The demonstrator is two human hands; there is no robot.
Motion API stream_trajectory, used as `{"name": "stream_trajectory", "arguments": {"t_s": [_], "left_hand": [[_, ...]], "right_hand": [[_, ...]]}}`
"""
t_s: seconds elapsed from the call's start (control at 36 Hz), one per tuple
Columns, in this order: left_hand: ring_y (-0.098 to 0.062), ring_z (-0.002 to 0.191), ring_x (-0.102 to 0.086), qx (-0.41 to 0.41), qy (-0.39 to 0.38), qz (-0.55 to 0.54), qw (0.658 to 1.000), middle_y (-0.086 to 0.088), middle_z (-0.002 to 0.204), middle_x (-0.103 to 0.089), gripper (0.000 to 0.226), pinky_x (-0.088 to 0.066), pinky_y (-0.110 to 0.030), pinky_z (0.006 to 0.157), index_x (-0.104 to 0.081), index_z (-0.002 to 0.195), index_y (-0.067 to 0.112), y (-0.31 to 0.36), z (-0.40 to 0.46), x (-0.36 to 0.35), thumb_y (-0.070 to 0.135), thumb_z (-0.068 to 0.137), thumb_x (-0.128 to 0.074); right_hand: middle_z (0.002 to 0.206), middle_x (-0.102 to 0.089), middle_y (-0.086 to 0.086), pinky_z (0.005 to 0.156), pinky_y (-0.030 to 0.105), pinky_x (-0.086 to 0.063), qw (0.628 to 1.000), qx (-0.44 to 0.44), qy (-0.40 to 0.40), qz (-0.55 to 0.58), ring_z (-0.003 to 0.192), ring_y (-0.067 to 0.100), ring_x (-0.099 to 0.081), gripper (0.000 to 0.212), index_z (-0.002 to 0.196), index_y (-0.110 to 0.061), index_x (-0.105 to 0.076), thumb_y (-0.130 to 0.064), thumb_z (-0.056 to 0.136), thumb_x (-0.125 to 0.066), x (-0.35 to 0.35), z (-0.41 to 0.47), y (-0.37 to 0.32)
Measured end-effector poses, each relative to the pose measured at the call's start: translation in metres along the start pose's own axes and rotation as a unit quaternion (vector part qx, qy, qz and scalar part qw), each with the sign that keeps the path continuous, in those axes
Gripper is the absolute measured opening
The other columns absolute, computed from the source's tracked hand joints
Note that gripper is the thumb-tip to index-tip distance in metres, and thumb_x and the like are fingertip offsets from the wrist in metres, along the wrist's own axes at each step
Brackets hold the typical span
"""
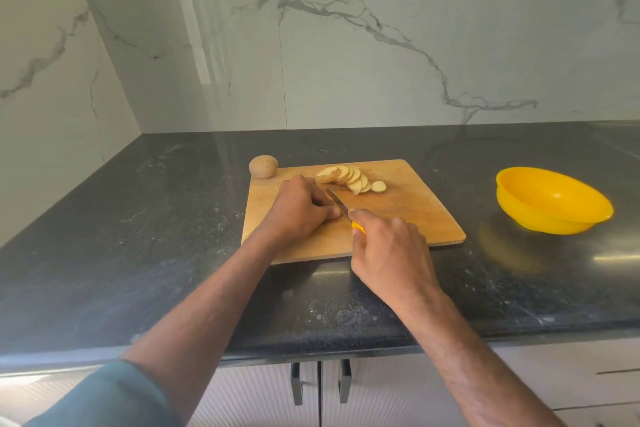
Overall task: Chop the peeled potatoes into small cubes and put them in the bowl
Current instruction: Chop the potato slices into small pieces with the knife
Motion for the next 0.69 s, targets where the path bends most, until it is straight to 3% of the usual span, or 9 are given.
{"name": "stream_trajectory", "arguments": {"t_s": [0.08, 0.19, 0.33, 0.47, 0.56, 0.69], "left_hand": [[-0.010, 0.082, -0.063, 0.006, 0.005, 0.000, 1.000, 0.003, 0.084, -0.071, 0.007, -0.053, -0.028, 0.073, -0.083, 0.082, 0.015, 0.000, 0.000, 0.000, 0.021, 0.081, -0.086], [-0.014, 0.085, -0.063, 0.005, 0.014, 0.006, 1.000, 0.002, 0.086, -0.070, 0.006, -0.053, -0.030, 0.075, -0.083, 0.081, 0.015, 0.001, -0.002, 0.000, 0.020, 0.081, -0.086], [-0.014, 0.089, -0.061, 0.013, 0.020, 0.002, 1.000, 0.007, 0.084, -0.068, 0.007, -0.053, -0.031, 0.079, -0.082, 0.081, 0.015, 0.001, -0.005, 0.000, 0.022, 0.082, -0.085], [-0.011, 0.087, -0.062, 0.020, 0.027, 0.005, 0.999, 0.004, 0.089, -0.070, 0.010, -0.053, -0.028, 0.077, -0.082, 0.088, 0.015, 0.002, -0.007, 0.001, 0.024, 0.084, -0.084], [-0.008, 0.083, -0.062, 0.014, 0.022, 0.005, 1.000, 0.005, 0.092, -0.071, 0.014, -0.049, -0.021, 0.073, -0.082, 0.094, 0.014, 0.003, -0.008, 0.001, 0.024, 0.084, -0.083], [0.001, 0.078, -0.059, 0.013, 0.032, 0.010, 0.999, 0.008, 0.090, -0.068, 0.024, -0.044, -0.007, 0.067, -0.080, 0.102, 0.013, 0.001, -0.012, 0.007, 0.026, 0.082, -0.085]], "right_hand": [[0.098, -0.074, -0.003, 0.066, 0.022, -0.037, 1.000, 0.004, -0.011, 0.003, 0.080, 0.015, -0.065, 0.035, 0.136, -0.027, -0.058, -0.028, 0.102, -0.050, -0.001, 0.000, -0.001], [0.094, -0.072, -0.001, 0.070, 0.027, -0.047, 1.000, 0.006, -0.027, -0.001, 0.074, 0.016, -0.060, 0.032, 0.132, -0.026, -0.060, -0.026, 0.101, -0.051, -0.003, -0.003, -0.001], [0.086, -0.070, 0.001, 0.065, 0.027, -0.035, 0.999, 0.006, -0.032, -0.027, 0.064, 0.017, -0.044, 0.032, 0.129, -0.024, -0.061, -0.020, 0.099, -0.050, 0.001, -0.012, -0.002], [0.085, -0.072, 0.003, 0.065, 0.029, -0.041, 1.000, -0.002, -0.022, -0.011, 0.064, 0.019, -0.051, 0.038, 0.133, -0.025, -0.061, -0.020, 0.096, -0.053, 0.006, -0.021, 0.003], [0.083, -0.072, 0.001, 0.064, 0.026, -0.038, 1.000, -0.010, -0.003, -0.003, 0.062, 0.016, -0.046, 0.036, 0.130, -0.025, -0.063, -0.021, 0.096, -0.056, 0.011, -0.023, 0.003], [0.084, -0.075, 0.003, 0.066, 0.028, -0.044, 0.999, -0.016, 0.035, 0.030, 0.070, 0.022, -0.066, 0.033, 0.125, -0.022, -0.069, -0.020, 0.093, -0.063, 0.017, -0.025, 0.006]]}}
Point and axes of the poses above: each hand's wrist, its own z-axis towards the middle knuckle, its own x-axis out of the back of the hand, y = z × x, the point moved 8 cm from there along z, towards the middle knuckle
